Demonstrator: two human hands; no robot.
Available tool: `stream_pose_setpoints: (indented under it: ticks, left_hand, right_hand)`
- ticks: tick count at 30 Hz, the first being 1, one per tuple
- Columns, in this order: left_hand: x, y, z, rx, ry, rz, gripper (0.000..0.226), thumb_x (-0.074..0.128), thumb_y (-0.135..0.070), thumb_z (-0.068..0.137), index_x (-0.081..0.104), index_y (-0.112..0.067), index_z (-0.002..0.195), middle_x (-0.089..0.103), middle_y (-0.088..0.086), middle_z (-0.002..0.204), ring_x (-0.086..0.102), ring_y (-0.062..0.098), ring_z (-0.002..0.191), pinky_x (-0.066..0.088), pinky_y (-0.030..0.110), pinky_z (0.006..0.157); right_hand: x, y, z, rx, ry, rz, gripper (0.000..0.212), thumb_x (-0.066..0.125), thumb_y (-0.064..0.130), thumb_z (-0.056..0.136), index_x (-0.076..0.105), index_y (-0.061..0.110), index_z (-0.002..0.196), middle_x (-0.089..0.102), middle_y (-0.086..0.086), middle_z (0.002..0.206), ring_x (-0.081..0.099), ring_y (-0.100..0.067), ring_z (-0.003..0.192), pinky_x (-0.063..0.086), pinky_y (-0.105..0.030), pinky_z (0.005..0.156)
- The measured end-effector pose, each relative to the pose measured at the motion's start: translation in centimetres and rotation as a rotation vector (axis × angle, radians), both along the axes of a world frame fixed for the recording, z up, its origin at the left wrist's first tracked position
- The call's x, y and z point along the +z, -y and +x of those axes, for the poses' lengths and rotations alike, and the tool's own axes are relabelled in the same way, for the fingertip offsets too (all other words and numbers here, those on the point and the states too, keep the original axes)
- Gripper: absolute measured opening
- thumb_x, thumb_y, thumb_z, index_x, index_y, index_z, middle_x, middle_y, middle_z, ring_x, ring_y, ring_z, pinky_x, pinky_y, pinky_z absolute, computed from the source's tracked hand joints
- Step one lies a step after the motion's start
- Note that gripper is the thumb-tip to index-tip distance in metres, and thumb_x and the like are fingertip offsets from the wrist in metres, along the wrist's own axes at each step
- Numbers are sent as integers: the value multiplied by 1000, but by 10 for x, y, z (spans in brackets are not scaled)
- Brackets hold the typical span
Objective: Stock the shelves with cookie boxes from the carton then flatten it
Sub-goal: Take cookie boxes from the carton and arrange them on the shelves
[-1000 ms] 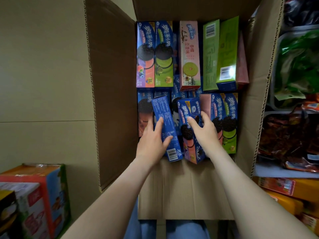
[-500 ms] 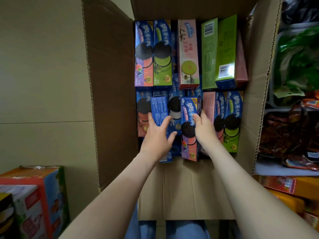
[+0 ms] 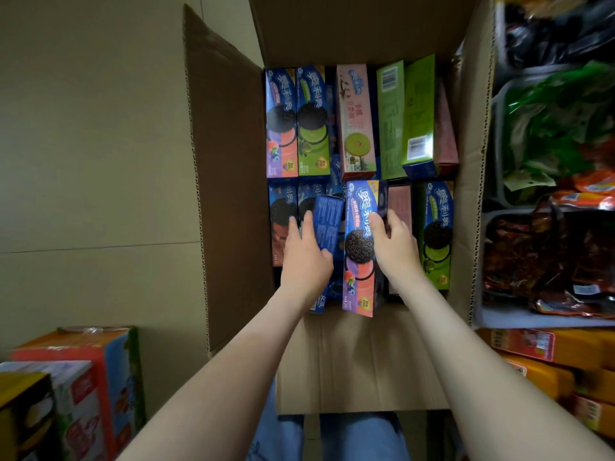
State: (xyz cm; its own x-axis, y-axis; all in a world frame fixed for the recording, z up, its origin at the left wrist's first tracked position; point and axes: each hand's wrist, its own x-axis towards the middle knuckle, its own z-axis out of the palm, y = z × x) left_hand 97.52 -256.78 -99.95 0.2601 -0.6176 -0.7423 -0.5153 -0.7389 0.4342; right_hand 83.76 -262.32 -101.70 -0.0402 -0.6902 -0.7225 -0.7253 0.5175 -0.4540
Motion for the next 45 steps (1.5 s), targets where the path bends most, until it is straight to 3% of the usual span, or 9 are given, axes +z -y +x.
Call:
stream_pose_setpoints:
  ticks: [8, 14, 17, 20, 23, 30, 35, 41, 45]
  left_hand:
    - [8, 9, 11, -37, -14, 55, 64, 56, -17, 88, 25, -6, 143, 40, 19, 137, 44, 35, 124, 41, 44, 100]
    - [-27, -18, -8, -75, 67, 179, 103, 74, -46, 74, 10, -7, 145, 31, 18, 139, 37, 36, 129, 40, 46, 102]
    - [-41, -26, -8, 44, 69, 85, 82, 72, -38, 77, 23, -8, 135, 38, 13, 132, 44, 31, 120, 42, 39, 97]
    - [-41, -36, 2, 403, -126, 3, 51, 68, -27, 81, 33, -20, 118, 51, -1, 114, 53, 12, 97, 41, 25, 84]
    - [-45, -43, 16, 623, -267, 17, 50, 66, -28, 86, 40, -22, 128, 60, -1, 118, 59, 13, 101, 46, 29, 92]
    - [-39, -32, 21, 400, -92, 129, 52, 55, -30, 91, 40, -16, 139, 55, 6, 131, 54, 24, 116, 42, 30, 94]
    - [-12, -18, 18, 396, -46, 225, 59, 52, -19, 88, 31, -5, 141, 47, 18, 134, 50, 34, 120, 43, 35, 97]
    - [60, 3, 14, 448, -234, 165, 35, 48, -28, 90, 54, -7, 117, 64, 12, 111, 60, 31, 106, 47, 37, 89]
    - [148, 17, 19, 494, -541, 116, 47, 46, -47, 88, 57, -4, 106, 61, 10, 86, 60, 25, 68, 48, 31, 54]
  right_hand:
    - [14, 2, 5, 39, -109, 8, 59, 38, 44, 99, 35, 5, 143, 44, -18, 139, 43, -33, 127, 36, -37, 99]
    - [-18, -20, 5, 65, -141, 33, 65, 46, 45, 97, 29, 6, 146, 40, -15, 145, 38, -31, 132, 35, -37, 101]
    - [-31, -28, 8, 25, -114, -22, 70, 54, 48, 91, 30, 11, 144, 41, -10, 143, 38, -28, 132, 36, -42, 105]
    - [-36, -34, 12, -64, -114, -56, 71, 63, 49, 84, 34, 10, 136, 50, -14, 131, 47, -31, 122, 43, -47, 99]
    - [-34, -41, 19, -68, -151, -37, 77, 74, 42, 77, 25, 14, 129, 53, -16, 125, 55, -33, 111, 50, -48, 88]
    - [-22, -45, 24, -36, -158, -1, 65, 69, 16, 81, 22, 24, 124, 54, -11, 124, 60, -31, 105, 53, -47, 85]
    - [20, -33, 32, -21, -18, -53, 70, 69, 17, 79, 28, 20, 136, 52, -9, 129, 52, -28, 114, 45, -41, 95]
    - [99, -20, 49, -81, 100, -61, 78, 71, 23, 79, 30, 20, 145, 53, -6, 130, 51, -23, 119, 40, -31, 98]
    - [189, -12, 51, -94, 158, -79, 73, 70, 32, 80, 35, 25, 143, 58, 6, 123, 54, -13, 113, 40, -24, 91]
